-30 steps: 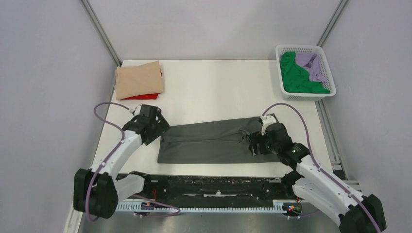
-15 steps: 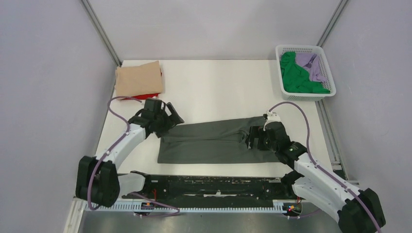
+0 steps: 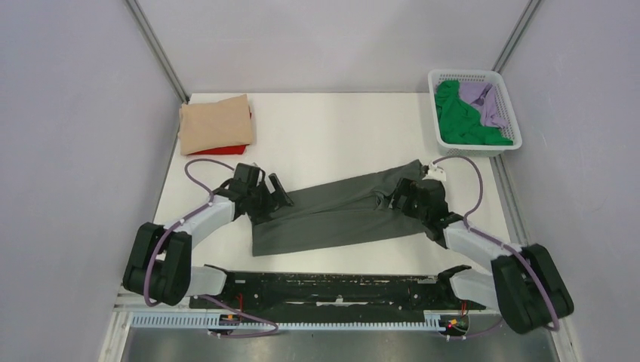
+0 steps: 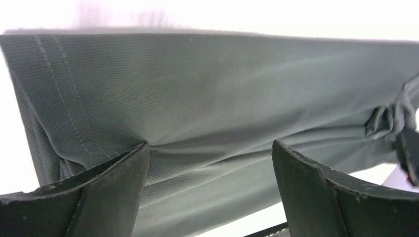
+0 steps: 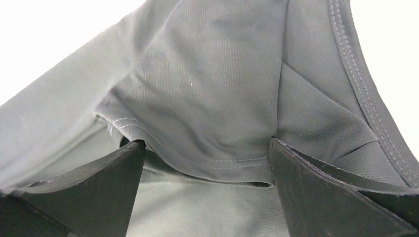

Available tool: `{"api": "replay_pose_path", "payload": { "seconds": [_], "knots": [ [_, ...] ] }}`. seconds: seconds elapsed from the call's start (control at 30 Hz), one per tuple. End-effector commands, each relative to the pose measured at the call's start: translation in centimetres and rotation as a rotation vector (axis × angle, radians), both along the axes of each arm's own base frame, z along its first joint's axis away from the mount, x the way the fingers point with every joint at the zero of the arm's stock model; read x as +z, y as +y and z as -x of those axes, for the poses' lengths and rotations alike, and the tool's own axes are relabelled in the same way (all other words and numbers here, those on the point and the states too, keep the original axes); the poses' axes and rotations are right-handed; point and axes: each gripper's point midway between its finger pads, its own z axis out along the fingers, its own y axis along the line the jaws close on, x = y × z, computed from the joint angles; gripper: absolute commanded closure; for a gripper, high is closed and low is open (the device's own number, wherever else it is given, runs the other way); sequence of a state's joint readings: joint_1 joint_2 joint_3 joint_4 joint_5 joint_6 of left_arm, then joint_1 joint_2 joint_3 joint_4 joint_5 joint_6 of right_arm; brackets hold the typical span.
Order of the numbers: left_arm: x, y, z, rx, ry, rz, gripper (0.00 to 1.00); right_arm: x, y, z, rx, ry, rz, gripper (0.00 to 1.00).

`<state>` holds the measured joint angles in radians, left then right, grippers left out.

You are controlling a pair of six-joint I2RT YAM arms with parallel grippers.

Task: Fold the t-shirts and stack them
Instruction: Rotate the tshirt 90 degrees

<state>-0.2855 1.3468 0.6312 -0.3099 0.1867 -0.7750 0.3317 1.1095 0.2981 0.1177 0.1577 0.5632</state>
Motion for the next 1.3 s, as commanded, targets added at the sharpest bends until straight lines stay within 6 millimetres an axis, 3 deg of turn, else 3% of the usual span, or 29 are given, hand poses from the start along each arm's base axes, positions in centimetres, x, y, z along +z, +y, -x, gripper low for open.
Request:
{"api": "replay_pose_path", "payload": {
  "seconds": [0.0, 0.2, 0.27, 0.33, 0.47, 0.6, 0.67, 0.73, 0.8, 0.93, 1.1, 1.27],
  "knots": [
    [-2.0, -0.9, 4.4, -0.080, 0.073, -0.014, 0.00, 0.1, -1.0, -5.2, -0.024, -0.052, 0.089, 0.02],
    [-1.5, -3.1, 5.4, -0.100, 0.021, 0.040, 0.00, 1.7, 2.2, -16.4, 0.114, -0.114, 0.161, 0.02],
    [-0.9, -4.2, 4.9, -0.106, -0.010, 0.062, 0.00, 1.2, 4.1, -19.7, 0.187, -0.113, 0.150, 0.02],
    [-0.7, -5.3, 4.5, -0.114, -0.043, 0.083, 0.00, 2.2, 7.2, -23.2, 0.290, -0.149, 0.087, 0.02],
    [-0.6, -7.9, 4.2, -0.129, -0.066, 0.124, 0.00, 1.8, 13.4, -27.3, 0.449, -0.213, -0.047, 0.02],
    [0.3, -11.9, 4.1, -0.175, -0.127, 0.185, 0.00, 1.2, 19.4, -31.0, 0.555, -0.244, -0.041, 0.02],
    [0.4, -13.3, 4.2, -0.184, -0.140, 0.182, 0.00, 0.3, 21.2, -32.4, 0.552, -0.238, 0.016, 0.02],
    [-0.1, -14.2, 4.7, -0.208, -0.126, 0.158, 0.00, 1.0, 22.3, -33.3, 0.548, -0.254, 0.052, 0.02],
    [-0.7, -14.4, 5.5, -0.222, -0.109, 0.132, 0.00, 1.6, 21.7, -33.5, 0.513, -0.269, 0.081, 0.02],
    [-1.1, -14.4, 6.4, -0.234, -0.094, 0.117, 0.00, 3.7, 18.8, -33.7, 0.447, -0.293, 0.207, 0.02],
    [-1.7, -13.4, 7.8, -0.258, -0.067, 0.077, 0.00, 7.4, 14.8, -34.8, 0.357, -0.327, 0.334, 0.02],
    [-1.9, -12.5, 8.6, -0.264, -0.045, 0.049, 0.00, 9.1, 10.1, -34.9, 0.265, -0.311, 0.469, 0.02]
  ]
}}
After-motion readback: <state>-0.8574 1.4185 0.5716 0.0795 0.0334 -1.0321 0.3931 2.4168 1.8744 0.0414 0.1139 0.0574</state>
